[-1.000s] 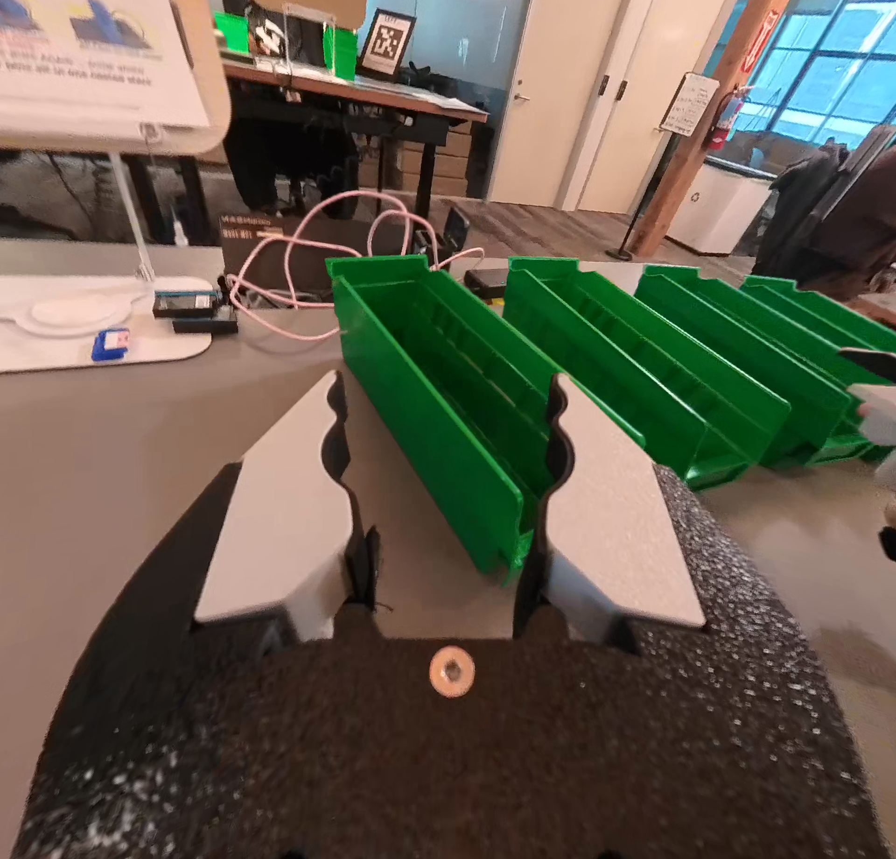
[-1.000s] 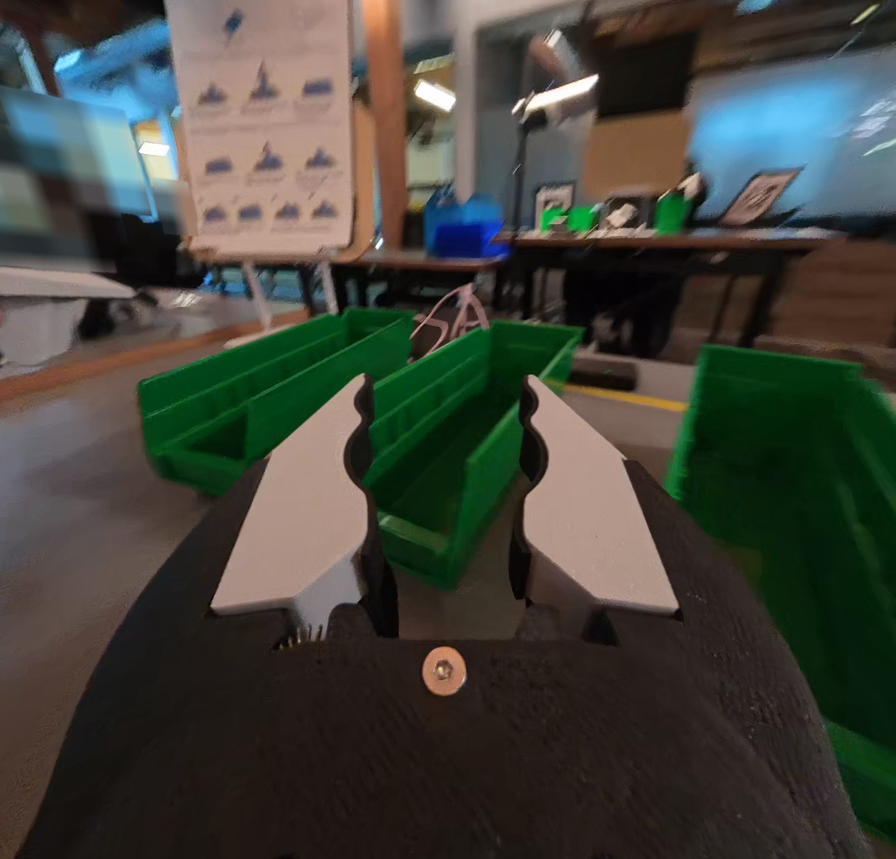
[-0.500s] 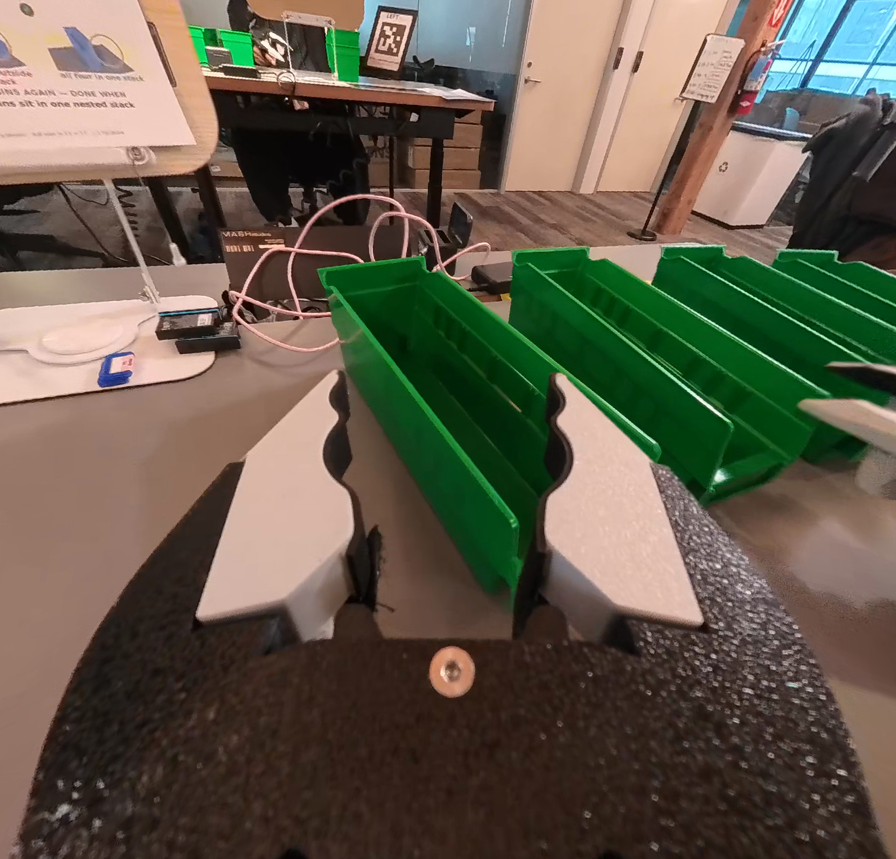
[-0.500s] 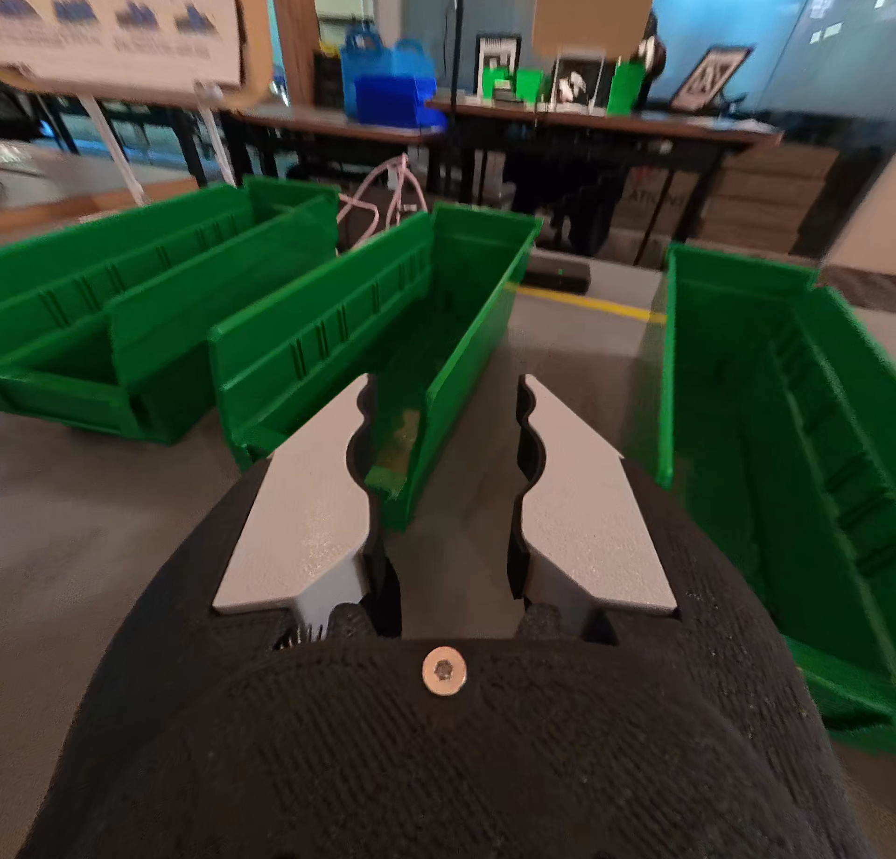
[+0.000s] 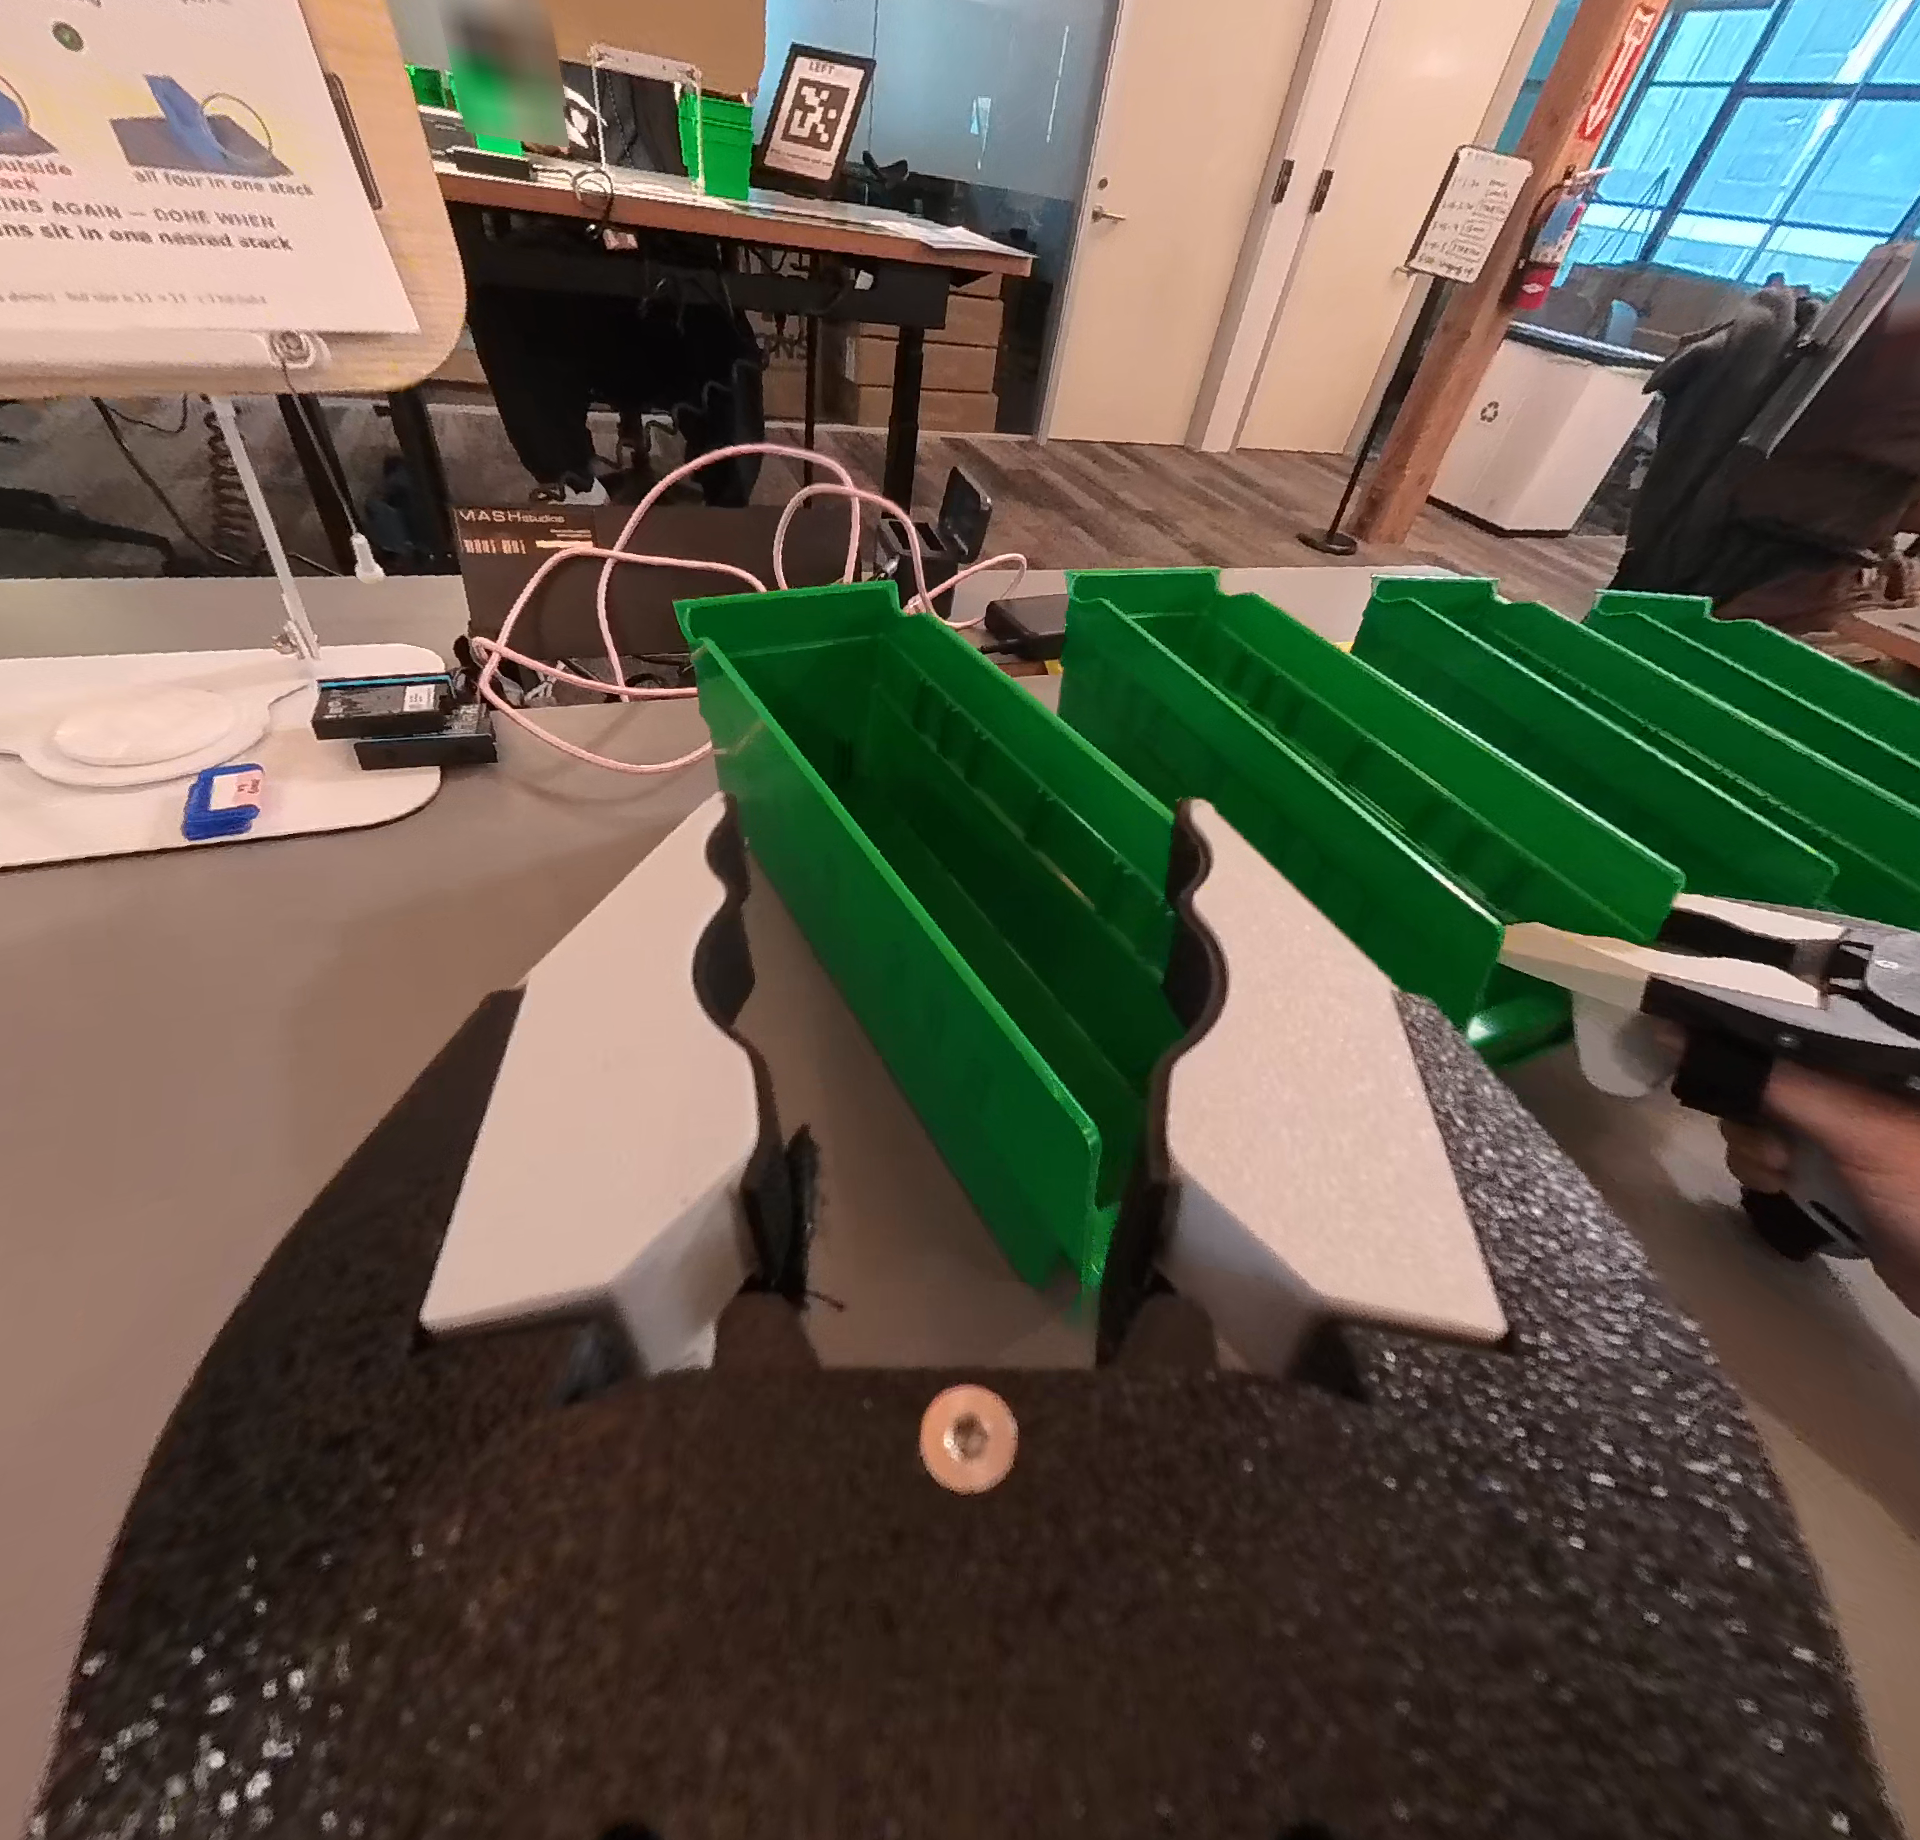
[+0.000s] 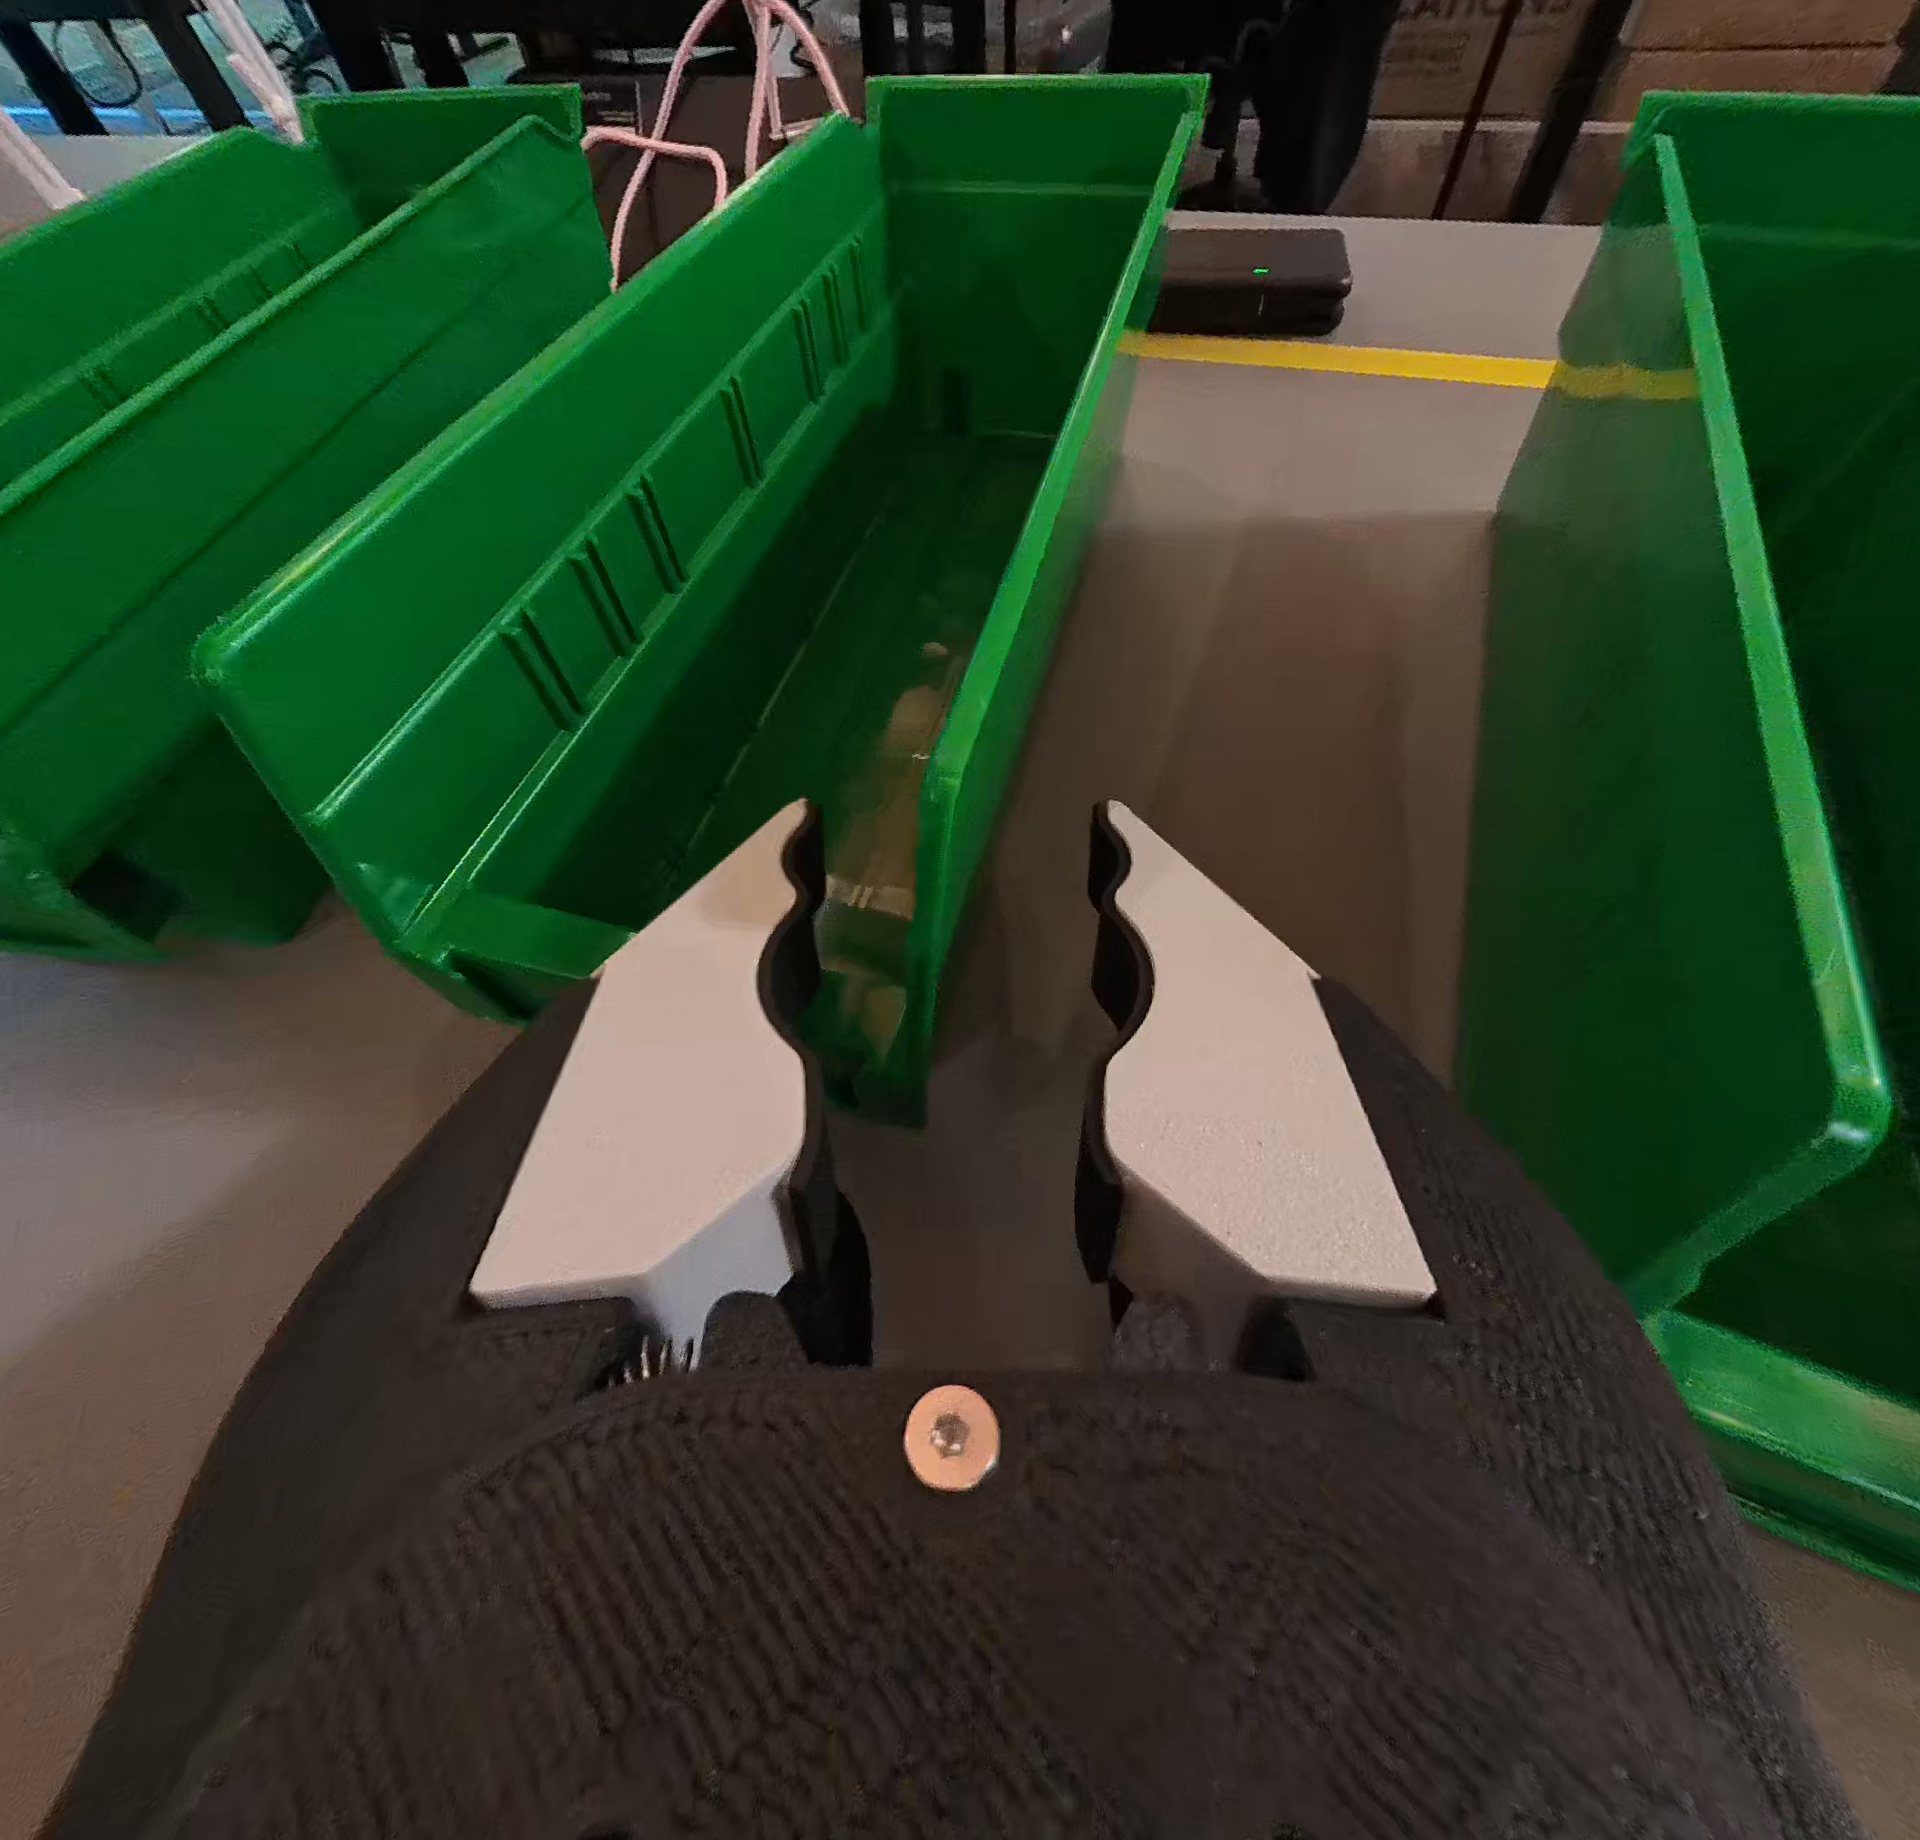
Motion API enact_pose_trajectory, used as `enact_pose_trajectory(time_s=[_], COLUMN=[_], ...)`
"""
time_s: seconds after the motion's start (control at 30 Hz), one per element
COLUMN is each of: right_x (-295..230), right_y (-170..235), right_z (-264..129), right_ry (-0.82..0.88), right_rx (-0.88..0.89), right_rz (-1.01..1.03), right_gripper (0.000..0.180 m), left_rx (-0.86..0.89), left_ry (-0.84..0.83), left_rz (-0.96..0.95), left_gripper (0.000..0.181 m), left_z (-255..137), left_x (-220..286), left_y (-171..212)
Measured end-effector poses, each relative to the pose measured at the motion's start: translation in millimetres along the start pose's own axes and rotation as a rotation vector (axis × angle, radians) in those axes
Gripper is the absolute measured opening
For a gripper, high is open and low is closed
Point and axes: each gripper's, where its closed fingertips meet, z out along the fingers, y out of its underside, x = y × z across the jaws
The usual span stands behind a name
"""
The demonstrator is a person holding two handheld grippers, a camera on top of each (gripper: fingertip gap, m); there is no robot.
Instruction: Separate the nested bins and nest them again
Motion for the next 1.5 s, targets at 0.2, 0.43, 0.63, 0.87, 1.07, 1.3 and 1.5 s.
enact_pose_trajectory(time_s=[0.2,0.43,0.63,0.87,1.07,1.3,1.5], right_x=[11,5,24,29,16,18,19], right_y=[-3,-67,-73,-43,-41,-55,-102], right_z=[0,-25,61,98,100,96,84], right_ry=[0.109,0.100,-0.008,-0.103,-0.185,-0.139,-0.136], right_rx=[0.002,0.070,-0.390,-0.653,-0.689,-0.717,-0.646], right_rz=[-0.083,-0.194,-0.137,-0.066,-0.031,-0.056,0.048], right_gripper=[0.015,0.043,0.063,0.018,0.005,0.004,0.004], left_rx=[0.030,0.046,0.051,0.051,0.071,0.077,0.075], left_ry=[0.010,0.017,0.022,0.011,-0.016,-0.033,-0.037], left_rz=[-0.008,-0.028,-0.057,-0.097,-0.145,-0.159,-0.169], left_gripper=[0.079,0.079,0.079,0.079,0.078,0.076,0.076], left_z=[-4,-7,-11,-21,-34,-46,-51], left_x=[1,-3,-10,-26,-43,-50,-52], left_y=[-10,-14,-13,-9,-9,-8,-5])
